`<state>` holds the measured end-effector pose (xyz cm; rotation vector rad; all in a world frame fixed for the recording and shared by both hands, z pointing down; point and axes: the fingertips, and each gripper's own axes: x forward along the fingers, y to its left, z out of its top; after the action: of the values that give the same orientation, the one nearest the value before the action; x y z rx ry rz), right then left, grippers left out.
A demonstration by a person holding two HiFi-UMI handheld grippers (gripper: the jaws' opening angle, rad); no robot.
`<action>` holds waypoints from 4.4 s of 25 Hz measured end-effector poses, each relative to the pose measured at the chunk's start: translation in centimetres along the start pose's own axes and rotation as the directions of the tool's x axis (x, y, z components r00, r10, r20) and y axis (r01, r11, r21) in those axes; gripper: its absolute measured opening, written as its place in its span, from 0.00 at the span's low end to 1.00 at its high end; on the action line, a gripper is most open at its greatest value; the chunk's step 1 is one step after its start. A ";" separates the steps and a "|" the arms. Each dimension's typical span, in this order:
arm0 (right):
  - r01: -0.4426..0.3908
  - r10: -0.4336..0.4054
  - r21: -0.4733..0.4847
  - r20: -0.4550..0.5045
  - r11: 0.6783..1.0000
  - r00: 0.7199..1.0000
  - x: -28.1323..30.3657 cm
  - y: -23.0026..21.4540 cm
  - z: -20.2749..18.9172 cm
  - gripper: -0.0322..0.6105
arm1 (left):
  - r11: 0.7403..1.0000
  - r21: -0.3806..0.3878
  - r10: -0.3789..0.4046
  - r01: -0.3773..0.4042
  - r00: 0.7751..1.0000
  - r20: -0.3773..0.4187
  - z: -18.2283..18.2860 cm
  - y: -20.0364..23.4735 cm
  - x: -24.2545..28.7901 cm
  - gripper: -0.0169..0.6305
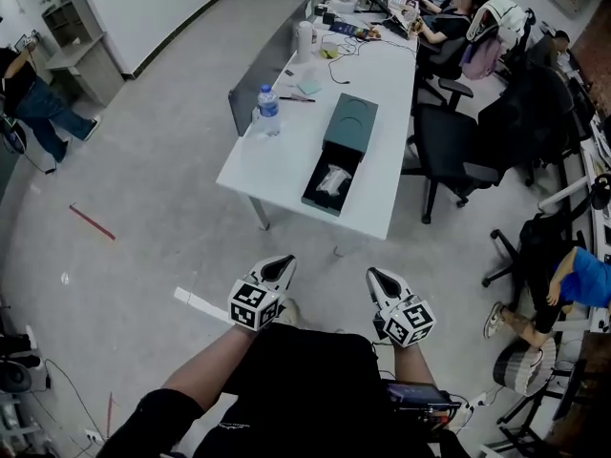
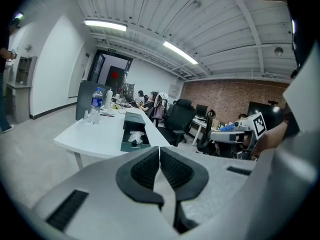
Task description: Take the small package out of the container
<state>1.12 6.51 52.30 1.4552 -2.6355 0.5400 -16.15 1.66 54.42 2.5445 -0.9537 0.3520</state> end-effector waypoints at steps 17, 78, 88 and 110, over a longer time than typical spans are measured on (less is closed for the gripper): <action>0.071 -0.071 -0.027 0.022 0.997 0.997 3.6 1.0 1.7 0.09 | 0.999 0.000 -0.044 0.044 0.999 0.005 0.7 4.4 -0.9 0.05; -0.183 0.188 0.088 -0.052 0.979 0.981 18.5 -18.8 4.8 0.09 | 0.995 0.088 0.078 -0.051 0.937 -0.340 5.8 8.5 23.6 0.05; -0.207 0.213 0.099 -0.054 0.973 0.976 19.5 -20.0 4.7 0.09 | 0.991 0.116 0.113 -0.067 0.882 -0.457 4.2 9.5 26.1 0.05; -0.168 0.178 0.165 -0.047 0.972 0.983 19.7 -22.7 4.8 0.09 | 0.988 0.130 0.151 -0.084 0.703 -0.695 -0.2 11.7 29.6 0.33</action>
<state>9.72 -22.03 58.50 1.2289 -2.7409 0.8175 -2.25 -23.24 68.63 2.1013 -0.7858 1.3231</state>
